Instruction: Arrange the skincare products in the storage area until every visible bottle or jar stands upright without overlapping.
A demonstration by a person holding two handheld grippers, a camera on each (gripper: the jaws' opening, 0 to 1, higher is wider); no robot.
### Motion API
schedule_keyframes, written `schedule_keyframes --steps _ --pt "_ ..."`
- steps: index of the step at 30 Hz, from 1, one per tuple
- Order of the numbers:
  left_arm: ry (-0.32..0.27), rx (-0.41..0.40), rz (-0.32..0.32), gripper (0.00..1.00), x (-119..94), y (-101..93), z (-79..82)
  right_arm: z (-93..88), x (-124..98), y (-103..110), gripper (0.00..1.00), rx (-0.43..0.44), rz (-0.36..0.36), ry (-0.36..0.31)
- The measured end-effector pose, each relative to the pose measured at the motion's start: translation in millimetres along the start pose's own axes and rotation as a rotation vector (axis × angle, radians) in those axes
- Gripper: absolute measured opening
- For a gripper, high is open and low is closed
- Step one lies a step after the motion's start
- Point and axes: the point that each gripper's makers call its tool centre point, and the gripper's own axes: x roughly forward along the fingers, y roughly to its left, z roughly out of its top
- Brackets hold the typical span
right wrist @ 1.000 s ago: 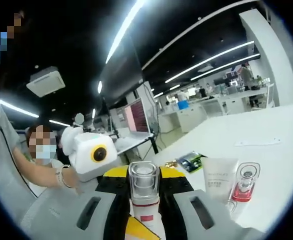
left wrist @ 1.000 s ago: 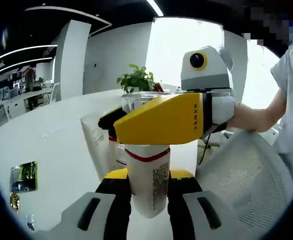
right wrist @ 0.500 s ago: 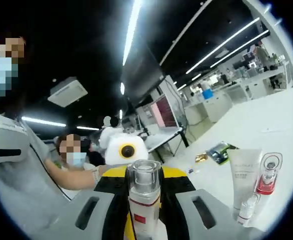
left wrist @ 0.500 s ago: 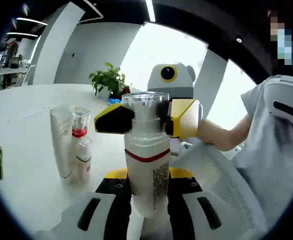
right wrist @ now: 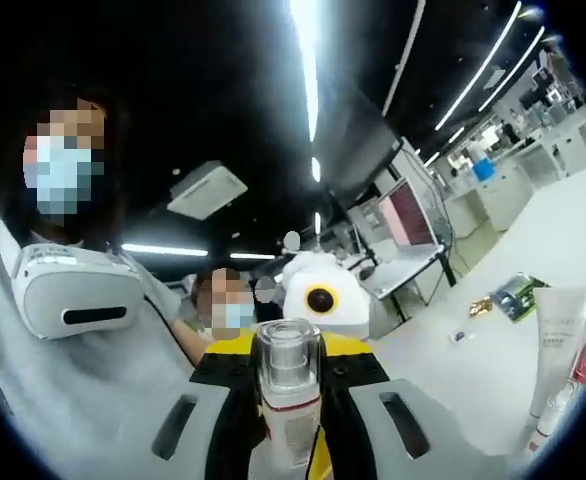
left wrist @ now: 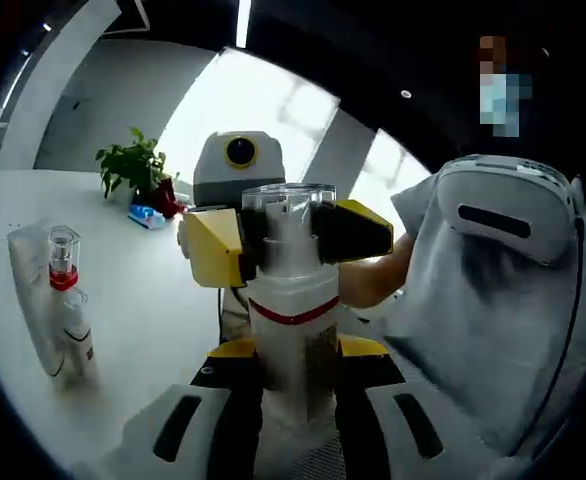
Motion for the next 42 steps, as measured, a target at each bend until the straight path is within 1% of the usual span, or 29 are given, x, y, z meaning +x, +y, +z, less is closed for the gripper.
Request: schedule_keyframes --steps 1,4,6,9,10,11,12,14,15,16,18,19,22,23,24,25,26,27,28,32,33,35,36,37,39,41,42 --pt "0.002 0.023 0.03 0.22 0 5.6 -0.3 -0.5 0 -3 0.22 0.0 -0.014 0.004" --pt "0.006 0.038 0.096 0.22 0 17.5 -2.0 -2.4 -3 -21 0.22 -0.013 -0.102 0.018" --pt "0.006 0.042 0.128 0.21 1 21.2 -3.1 -2.2 -4 -25 0.21 -0.016 -0.126 0.016" --pt "-0.03 0.058 0.212 0.22 0 34.3 2.9 0.9 -7 -39 0.21 -0.065 -0.206 0.003" --pt "-0.045 0.044 0.246 0.22 -4 41.6 5.4 2.6 -8 -45 0.21 -0.094 -0.247 0.001" --pt "-0.059 0.043 0.273 0.22 -6 47.3 8.1 2.6 -8 -49 0.21 -0.117 -0.272 0.005" --pt "-0.06 0.047 0.297 0.23 -8 51.9 8.1 2.5 -8 -54 0.21 -0.121 -0.301 0.005" --pt "-0.069 0.042 0.32 0.25 -10 57.8 8.6 0.9 -8 -58 0.21 -0.152 -0.325 0.02" --pt "-0.062 0.044 0.336 0.26 -12 61.0 7.6 1.4 -9 -61 0.21 -0.17 -0.35 0.018" --pt "-0.062 0.06 0.379 0.26 -16 68.6 8.6 0.9 -9 -62 0.21 -0.18 -0.352 0.021" --pt "-0.056 0.085 0.43 0.28 -22 77.2 9.1 -1.6 -8 -62 0.21 -0.176 -0.346 0.03" --pt "-0.054 0.09 0.452 0.29 -24 80.7 9.2 -3.0 -7 -62 0.21 -0.192 -0.347 0.037" --pt "-0.029 0.109 0.464 0.31 -25 81.5 5.0 -5.6 -7 -64 0.21 -0.199 -0.357 0.05" --pt "-0.024 0.108 0.466 0.28 -25 81.7 4.1 -5.7 -8 -65 0.21 -0.199 -0.363 0.052" --pt "-0.004 0.096 0.456 0.23 -23 80.9 0.1 -6.6 -9 -67 0.21 -0.202 -0.37 0.059" --pt "0.017 0.08 0.433 0.19 -20 77.2 -4.4 -8.4 -11 -70 0.21 -0.215 -0.383 0.076" --pt "0.005 0.09 0.457 0.18 -21 80.9 -2.4 -11.2 -11 -68 0.21 -0.188 -0.372 0.084" --pt "0.017 0.1 0.457 0.18 -22 80.4 -4.6 -10.9 -11 -69 0.21 -0.205 -0.379 0.084" --pt "0.033 0.101 0.453 0.18 -22 81.2 -6.4 -13.2 -10 -68 0.21 -0.217 -0.376 0.098" --pt "0.04 0.115 0.462 0.18 -24 83.2 -8.0 -14.7 -11 -70 0.22 -0.215 -0.382 0.117" --pt "0.056 0.131 0.474 0.18 -26 85.1 -10.4 -16.2 -12 -71 0.22 -0.215 -0.387 0.128" --pt "0.109 0.149 0.492 0.18 -28 90.1 -19.9 -24.6 -15 -73 0.22 -0.229 -0.401 0.184" --pt "0.122 0.15 0.503 0.18 -28 92.1 -22.8 -27.3 -17 -75 0.22 -0.245 -0.413 0.206" --pt "0.153 0.156 0.508 0.18 -29 93.6 -28.7 -32.1 -18 -76 0.22 -0.269 -0.417 0.244" --pt "0.186 0.167 0.52 0.18 -29 95.3 -34.7 -37.8 -20 -78 0.22 -0.286 -0.427 0.287" --pt "0.225 0.153 0.525 0.18 -29 95.6 -42.9 -44.3 -21 -80 0.22 -0.297 -0.425 0.329" --pt "0.246 0.163 0.526 0.18 -25 93.6 -46.3 -46.8 -22 -80 0.23 -0.296 -0.423 0.343"
